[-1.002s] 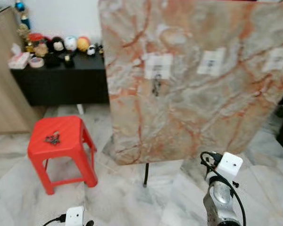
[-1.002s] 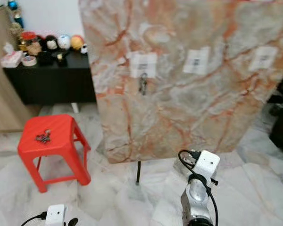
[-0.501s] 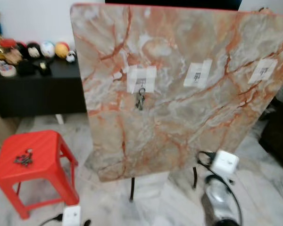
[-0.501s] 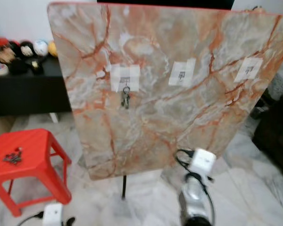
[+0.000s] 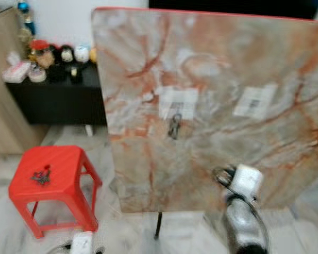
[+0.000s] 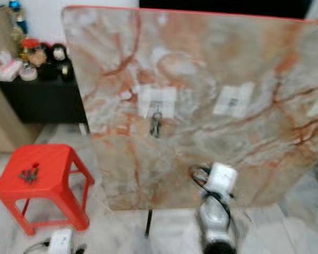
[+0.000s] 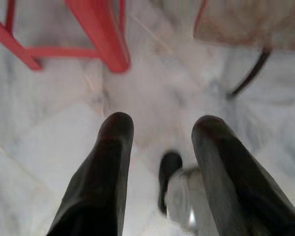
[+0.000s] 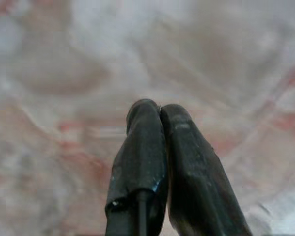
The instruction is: Hang keys on a hook
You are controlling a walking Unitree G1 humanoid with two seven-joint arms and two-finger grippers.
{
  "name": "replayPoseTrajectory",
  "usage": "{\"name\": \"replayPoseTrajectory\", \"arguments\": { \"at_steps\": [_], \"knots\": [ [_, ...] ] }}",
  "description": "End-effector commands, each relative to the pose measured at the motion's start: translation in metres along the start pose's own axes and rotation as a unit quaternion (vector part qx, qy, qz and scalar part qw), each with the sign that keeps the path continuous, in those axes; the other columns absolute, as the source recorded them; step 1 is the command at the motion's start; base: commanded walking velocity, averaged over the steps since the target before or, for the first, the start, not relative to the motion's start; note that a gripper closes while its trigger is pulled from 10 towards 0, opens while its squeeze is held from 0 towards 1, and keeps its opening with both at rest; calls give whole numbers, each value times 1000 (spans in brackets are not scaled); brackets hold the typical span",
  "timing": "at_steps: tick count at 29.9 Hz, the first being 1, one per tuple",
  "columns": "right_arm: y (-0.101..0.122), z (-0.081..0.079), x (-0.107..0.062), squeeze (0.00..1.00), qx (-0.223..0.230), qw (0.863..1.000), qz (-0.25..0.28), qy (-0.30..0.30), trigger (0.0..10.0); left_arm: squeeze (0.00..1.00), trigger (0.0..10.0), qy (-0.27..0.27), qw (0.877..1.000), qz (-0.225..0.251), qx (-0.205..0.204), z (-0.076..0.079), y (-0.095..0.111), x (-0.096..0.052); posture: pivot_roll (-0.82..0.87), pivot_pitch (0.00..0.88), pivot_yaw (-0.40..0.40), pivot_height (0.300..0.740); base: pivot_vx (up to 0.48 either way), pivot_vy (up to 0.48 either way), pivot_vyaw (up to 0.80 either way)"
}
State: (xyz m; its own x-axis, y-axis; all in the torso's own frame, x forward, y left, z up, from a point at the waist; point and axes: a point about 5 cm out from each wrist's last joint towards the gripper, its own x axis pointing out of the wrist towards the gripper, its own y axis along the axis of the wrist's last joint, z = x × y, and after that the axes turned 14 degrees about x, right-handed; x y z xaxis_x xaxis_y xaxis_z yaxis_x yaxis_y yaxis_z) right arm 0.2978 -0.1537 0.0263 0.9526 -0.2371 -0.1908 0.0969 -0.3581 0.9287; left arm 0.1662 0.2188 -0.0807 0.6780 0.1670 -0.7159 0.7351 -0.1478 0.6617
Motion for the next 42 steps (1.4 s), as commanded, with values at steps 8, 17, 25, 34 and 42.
{"name": "replayPoseTrajectory", "arguments": {
  "at_steps": [8,17,25,34,42],
  "knots": [
    [8,20,1,0,-20,999,29,-30,10000,0,10000,-10,1000,0,-1,9,2,1,39,0,-84,740,33,0,0],
    [35,28,2,0,-128,981,130,-62,10000,0,10000,-13,1000,-7,1,9,-3,-1,39,0,-82,740,0,0,0],
    [60,18,1,0,-248,939,234,-52,10000,0,10000,-13,1000,-21,1,4,-11,-4,37,0,-81,740,0,0,0],
    [60,-3,-1,0,-319,909,269,-8,10000,0,10000,-11,1000,-26,0,1,-9,-2,38,0,-81,740,0,0,0],
    [62,-13,2,0,-360,890,280,15,10000,0,10000,-13,1000,-27,3,1,-8,-1,36,0,-79,740,0,0,0]
  ]
}}
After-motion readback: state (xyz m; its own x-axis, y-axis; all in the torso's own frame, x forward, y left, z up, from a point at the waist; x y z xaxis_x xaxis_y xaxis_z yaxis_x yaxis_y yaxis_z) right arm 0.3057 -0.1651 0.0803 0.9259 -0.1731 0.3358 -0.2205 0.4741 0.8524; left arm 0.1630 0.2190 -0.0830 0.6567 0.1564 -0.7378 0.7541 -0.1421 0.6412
